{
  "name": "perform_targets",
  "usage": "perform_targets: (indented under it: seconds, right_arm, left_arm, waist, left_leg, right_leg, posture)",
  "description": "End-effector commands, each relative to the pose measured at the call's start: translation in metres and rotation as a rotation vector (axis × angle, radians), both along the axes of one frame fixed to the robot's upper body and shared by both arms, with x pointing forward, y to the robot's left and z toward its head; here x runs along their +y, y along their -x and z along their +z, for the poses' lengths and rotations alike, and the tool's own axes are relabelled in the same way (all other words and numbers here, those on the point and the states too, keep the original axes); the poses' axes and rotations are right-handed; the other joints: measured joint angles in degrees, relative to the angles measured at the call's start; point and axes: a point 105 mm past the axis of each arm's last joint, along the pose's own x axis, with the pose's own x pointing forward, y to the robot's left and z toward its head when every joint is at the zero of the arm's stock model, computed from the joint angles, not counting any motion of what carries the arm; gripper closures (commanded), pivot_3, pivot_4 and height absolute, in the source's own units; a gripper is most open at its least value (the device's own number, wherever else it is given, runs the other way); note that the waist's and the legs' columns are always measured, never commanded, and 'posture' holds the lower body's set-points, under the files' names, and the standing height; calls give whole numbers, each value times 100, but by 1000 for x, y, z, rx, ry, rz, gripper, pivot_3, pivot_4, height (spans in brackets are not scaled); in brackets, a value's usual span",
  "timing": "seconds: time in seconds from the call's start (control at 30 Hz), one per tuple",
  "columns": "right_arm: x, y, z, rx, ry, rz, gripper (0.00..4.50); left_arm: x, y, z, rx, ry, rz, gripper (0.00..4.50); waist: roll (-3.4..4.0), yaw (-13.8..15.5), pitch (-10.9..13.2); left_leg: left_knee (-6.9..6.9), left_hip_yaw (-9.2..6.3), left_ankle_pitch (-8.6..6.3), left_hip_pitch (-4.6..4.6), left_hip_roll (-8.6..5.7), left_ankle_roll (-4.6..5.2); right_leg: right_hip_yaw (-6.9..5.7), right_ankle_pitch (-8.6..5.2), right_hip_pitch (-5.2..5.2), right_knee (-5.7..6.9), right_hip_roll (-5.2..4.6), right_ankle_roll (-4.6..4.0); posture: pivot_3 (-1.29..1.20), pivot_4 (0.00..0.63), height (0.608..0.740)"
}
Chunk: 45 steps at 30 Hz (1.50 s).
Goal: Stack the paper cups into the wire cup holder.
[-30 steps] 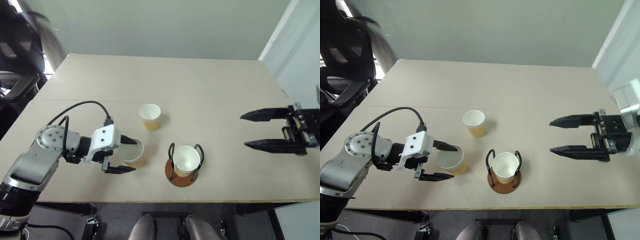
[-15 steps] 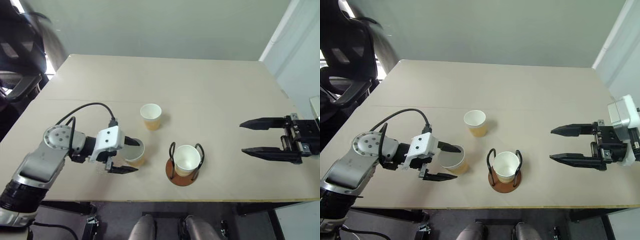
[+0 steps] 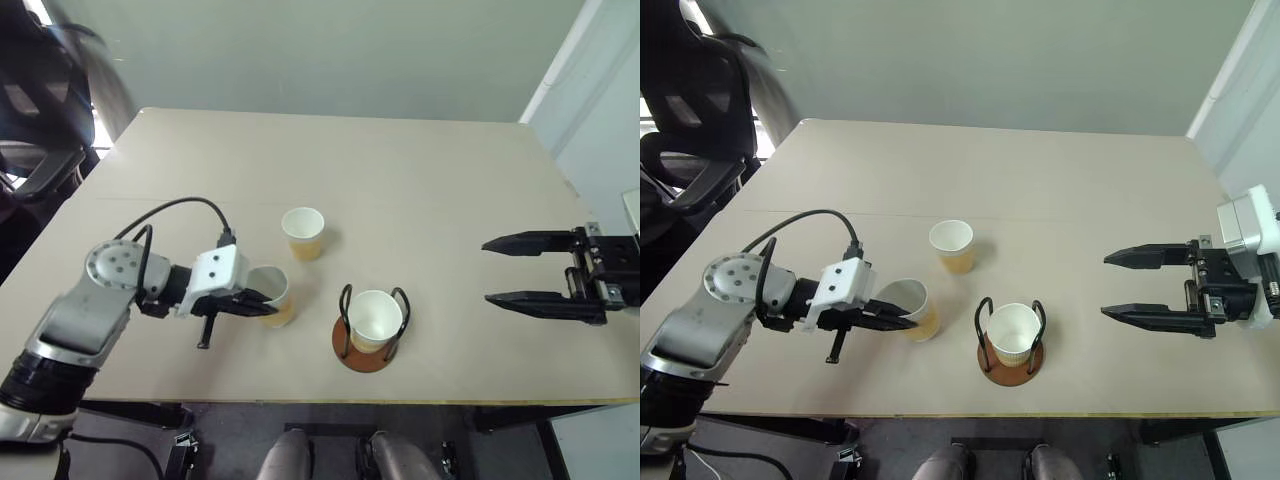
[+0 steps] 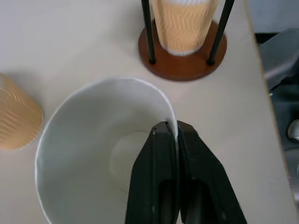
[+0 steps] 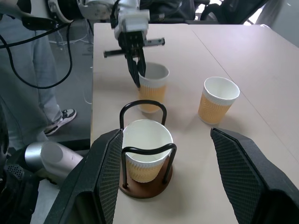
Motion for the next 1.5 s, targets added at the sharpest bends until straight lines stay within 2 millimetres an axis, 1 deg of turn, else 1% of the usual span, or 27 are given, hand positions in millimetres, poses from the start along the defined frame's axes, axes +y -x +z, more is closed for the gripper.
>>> perform_targets:
  seconds: [0.03,0.17,0.2,0.27,0.37,0.43,0.47,0.53,0.6,0.73,0.87,1.0,1.17,1.3,1.4,1.5]
  right_arm:
    - [-8,4,1,-47,31,-30,1457]
    - [-20,2,-2,-62,26,-113,1457]
    - [-21,2,-2,-69,25,-125,1457]
    - [-23,5,2,-90,21,-143,1457]
    - [-21,9,6,-113,8,-145,1457]
    - [-20,13,9,-128,-6,-149,1457]
    - [-19,14,10,-133,-12,-150,1457]
    - [-18,17,11,-139,-18,-155,1457]
    - [-19,23,13,-154,-29,-166,1457]
    - [-17,30,15,-178,-52,-190,1457]
    - [-13,33,13,-179,-65,-215,1457]
    - [-11,33,9,-181,-62,-242,1457]
    - [-9,32,9,-191,-63,-258,1457]
    - [-10,32,11,-199,-62,-268,1457]
    - [-19,36,8,-183,-22,-303,1457]
    - [-38,48,-6,-134,85,-373,1457]
  left_arm:
    - [-3,8,44,-11,63,-72,4452]
    - [-10,2,82,-53,98,-151,4452]
    - [-11,0,88,-66,100,-167,4452]
    - [-21,-5,104,-104,117,-221,4452]
    - [-33,-8,116,-114,137,-286,4452]
    - [-47,-8,116,-102,143,-362,4452]
    - [-51,-7,116,-97,144,-386,4452]
    - [-60,-7,112,-85,137,-436,4452]
    - [-75,-6,108,-73,134,-508,4452]
    - [-95,-6,105,-72,138,-595,4452]
    - [-104,-7,106,-80,145,-641,4452]
    - [-111,-4,107,-78,150,-686,4452]
    - [-123,6,96,-33,143,-762,4452]
    - [-133,6,87,-27,137,-794,4452]
    - [-139,4,85,-30,141,-804,4452]
    - [-142,3,85,-34,143,-808,4452]
  waist:
    - [0,19,0]
    - [2,33,0]
    - [3,35,-1]
    - [3,41,0]
    - [4,36,0]
    - [4,31,0]
    - [4,30,0]
    - [4,30,0]
    - [3,31,1]
    - [4,67,2]
    - [5,57,2]
    - [6,64,2]
    - [6,74,2]
    - [6,99,2]
    - [7,117,2]
    - [7,137,2]
  left_leg:
    - [3,0,-1,-2,-1,2]
    - [20,0,-10,-10,-2,16]
    - [23,-1,-11,-10,-2,17]
    - [41,-2,-15,-15,-2,24]
    - [69,-1,-25,-26,-2,41]
    - [78,1,-28,-32,-5,47]
    - [84,1,-29,-35,-6,48]
    - [89,3,-30,-39,-9,50]
    - [90,5,-30,-43,-11,52]
    - [96,0,-26,-66,-15,60]
    - [97,2,-24,-82,-14,64]
    - [104,10,-23,-91,-15,65]
    - [108,15,-23,-95,-18,66]
    - [129,15,-22,-102,-20,68]
    - [142,16,-25,-109,-22,74]
    - [147,16,-37,-113,-24,94]
  right_leg:
    - [0,0,0,0,0,1]
    - [1,8,0,0,-2,10]
    - [1,11,0,-1,-3,11]
    - [0,14,1,1,-4,14]
    - [1,19,3,1,-5,22]
    - [3,26,3,-4,-7,35]
    - [5,28,3,-6,-8,38]
    - [7,32,3,-10,-8,46]
    - [8,34,3,-17,-8,52]
    - [8,40,2,-37,-8,73]
    - [11,57,2,-77,-8,93]
    - [16,65,2,-90,-9,106]
    - [25,67,2,-92,-10,117]
    - [28,69,3,-92,-11,128]
    - [31,72,3,-92,-11,136]
    - [36,68,3,-92,-11,144]
  posture:
    - [0,150,740]
    - [0,150,740]
    - [0,150,740]
    - [0,150,740]
    - [0,150,740]
    - [0,150,740]
    - [0,150,740]
    - [0,150,740]
    - [0,150,740]
    - [0,150,740]
    - [0,150,740]
    - [0,150,740]
    - [0,150,740]
    - [0,150,740]
    - [0,150,740]
    - [0,150,740]
